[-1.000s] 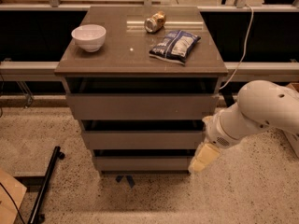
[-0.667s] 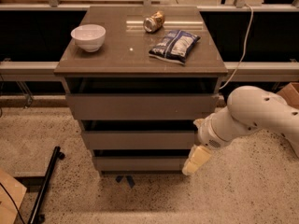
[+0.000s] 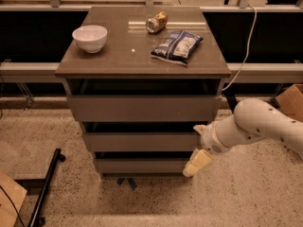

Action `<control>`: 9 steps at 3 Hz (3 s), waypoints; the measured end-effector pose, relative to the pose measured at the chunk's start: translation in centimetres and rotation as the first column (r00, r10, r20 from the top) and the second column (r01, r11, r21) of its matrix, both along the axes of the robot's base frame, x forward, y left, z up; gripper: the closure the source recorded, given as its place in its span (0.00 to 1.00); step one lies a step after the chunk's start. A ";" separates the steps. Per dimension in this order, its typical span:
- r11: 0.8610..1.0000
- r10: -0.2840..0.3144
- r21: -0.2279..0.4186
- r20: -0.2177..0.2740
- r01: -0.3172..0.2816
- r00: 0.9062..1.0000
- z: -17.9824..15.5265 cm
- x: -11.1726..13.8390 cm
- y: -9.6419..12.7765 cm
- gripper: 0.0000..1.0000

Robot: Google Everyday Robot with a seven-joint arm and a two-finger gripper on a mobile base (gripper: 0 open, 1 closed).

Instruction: Open middle drawer

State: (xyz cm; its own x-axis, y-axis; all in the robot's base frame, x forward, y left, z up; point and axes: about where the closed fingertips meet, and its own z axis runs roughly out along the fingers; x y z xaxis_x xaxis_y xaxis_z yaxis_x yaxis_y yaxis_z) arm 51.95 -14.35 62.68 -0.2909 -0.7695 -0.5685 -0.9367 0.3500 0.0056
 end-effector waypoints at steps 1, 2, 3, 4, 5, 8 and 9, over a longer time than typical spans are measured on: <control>0.999 -0.004 0.043 0.001 0.004 1.000 -2.2 1.8 -0.3 0.00; 0.996 -0.030 0.081 -0.001 0.030 1.000 -4.4 3.9 -1.0 0.00; 0.996 -0.030 0.081 -0.001 0.030 1.000 -4.4 3.9 -1.0 0.00; 0.994 -0.063 0.085 -0.001 0.063 0.998 -5.2 4.0 -1.0 0.00; 0.991 -0.089 0.110 0.056 0.082 0.994 -6.2 6.6 -0.5 0.00; 0.972 -0.183 0.154 0.013 0.179 0.983 -13.2 11.9 -0.9 0.00; 0.965 -0.199 0.175 0.005 0.195 0.980 -14.6 13.0 -1.1 0.00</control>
Offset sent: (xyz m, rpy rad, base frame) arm 0.0631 -0.0232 -0.0636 0.1168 -0.0083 -0.0662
